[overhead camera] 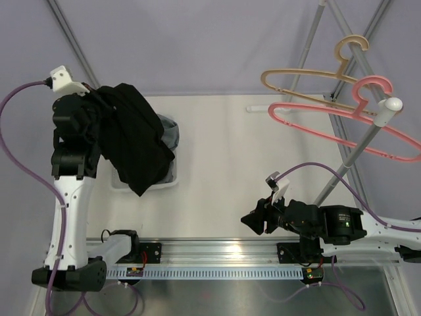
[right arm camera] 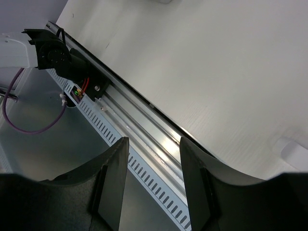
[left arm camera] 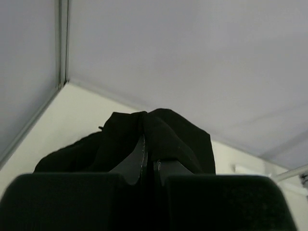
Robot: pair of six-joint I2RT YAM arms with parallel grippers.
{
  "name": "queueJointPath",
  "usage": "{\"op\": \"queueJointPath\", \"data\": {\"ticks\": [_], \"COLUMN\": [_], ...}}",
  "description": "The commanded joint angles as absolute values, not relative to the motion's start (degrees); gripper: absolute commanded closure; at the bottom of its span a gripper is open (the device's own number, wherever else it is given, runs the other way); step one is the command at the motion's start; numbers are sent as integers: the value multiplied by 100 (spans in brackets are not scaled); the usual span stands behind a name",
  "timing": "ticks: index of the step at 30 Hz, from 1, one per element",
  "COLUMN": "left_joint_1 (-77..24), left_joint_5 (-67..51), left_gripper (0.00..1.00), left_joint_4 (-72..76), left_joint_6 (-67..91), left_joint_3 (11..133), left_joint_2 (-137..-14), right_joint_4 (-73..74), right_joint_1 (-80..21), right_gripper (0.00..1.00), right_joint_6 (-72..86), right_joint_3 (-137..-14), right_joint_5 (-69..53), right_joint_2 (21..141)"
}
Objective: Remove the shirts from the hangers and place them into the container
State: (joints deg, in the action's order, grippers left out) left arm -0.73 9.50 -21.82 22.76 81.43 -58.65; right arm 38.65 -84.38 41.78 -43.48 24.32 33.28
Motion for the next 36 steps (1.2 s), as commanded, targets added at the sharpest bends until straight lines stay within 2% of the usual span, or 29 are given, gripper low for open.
{"op": "queueJointPath", "data": {"ticks": [1,7,9,12,14,18,20,25,33,36], "left_joint_1": [35,281,290,448,475,483,527,939,1896,2188], "left_joint_5": [1065,36,-744,-2290,-3351,-4428,-4605,-4501,-4219,-3798], "left_gripper": [100,100,100,100,100,100,100,100,100,100], "left_joint_4": [-2838,-2937,-2665,-1647,-417,1692,2588,3314,2690,1499], "left_joint_6": [2416,2496,2592,3180,3795,5121,5808,6950,6724,5752], "left_joint_3": [7945,7770,7595,7131,6848,6259,5995,5380,3975,4120], "left_joint_2": [-6457,-7356,-7522,-7655,-7673,-7717,-7708,-7612,-7234,-6726], "right_joint_4": [3656,3718,3735,3753,3771,3788,3788,3841,3867,3876], "right_joint_1": [-8481,-8481,-8481,-8481,-8481,-8481,-8473,-8481,-8481,-8481], "right_gripper": [45,45,45,45,45,45,45,45,45,45], "right_joint_6": [4017,3973,3999,4034,4052,4087,4096,4104,4140,4148], "right_joint_3": [-4614,-4693,-4667,-4623,-4614,-4562,-4562,-4553,-4456,-4421], "right_joint_5": [2514,2575,2593,2610,2619,2619,2602,2602,2619,2602], "right_joint_2": [3349,3357,3314,3261,3235,3164,3138,3050,2909,2874]}}
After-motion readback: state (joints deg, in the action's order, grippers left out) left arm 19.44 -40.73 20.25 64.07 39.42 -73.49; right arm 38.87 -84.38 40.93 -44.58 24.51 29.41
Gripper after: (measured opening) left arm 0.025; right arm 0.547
